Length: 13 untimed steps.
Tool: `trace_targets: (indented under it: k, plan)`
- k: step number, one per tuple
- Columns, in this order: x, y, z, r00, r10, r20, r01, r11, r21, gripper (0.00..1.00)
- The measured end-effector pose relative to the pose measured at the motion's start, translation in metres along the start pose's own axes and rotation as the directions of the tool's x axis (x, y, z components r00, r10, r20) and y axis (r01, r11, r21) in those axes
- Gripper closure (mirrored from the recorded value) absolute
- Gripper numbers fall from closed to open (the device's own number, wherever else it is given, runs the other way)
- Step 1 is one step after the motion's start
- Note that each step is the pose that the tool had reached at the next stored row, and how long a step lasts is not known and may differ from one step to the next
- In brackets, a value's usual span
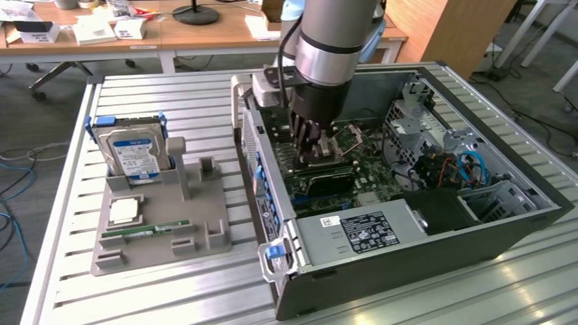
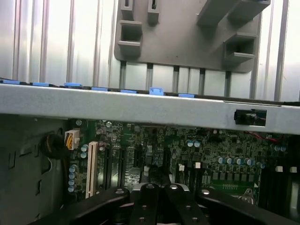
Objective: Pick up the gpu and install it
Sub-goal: 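Press down on the gpu until it lock into place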
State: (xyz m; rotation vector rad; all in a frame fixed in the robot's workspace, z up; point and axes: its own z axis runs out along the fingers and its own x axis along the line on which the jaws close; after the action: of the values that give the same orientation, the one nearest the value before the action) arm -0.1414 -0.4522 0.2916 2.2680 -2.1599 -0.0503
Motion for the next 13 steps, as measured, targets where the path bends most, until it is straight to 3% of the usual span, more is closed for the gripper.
trace_targets:
  k: [7,13]
  plan:
    - [0.000,-0.0069,-0.0001,0.9989,-0.046,-0.0006,0.046,0.9989,-0.0008,0.89]
    - [0.001,-0.0187,-0.0003,0.9980,-0.064,-0.0011,0.064,0.9980,-0.0011,0.89]
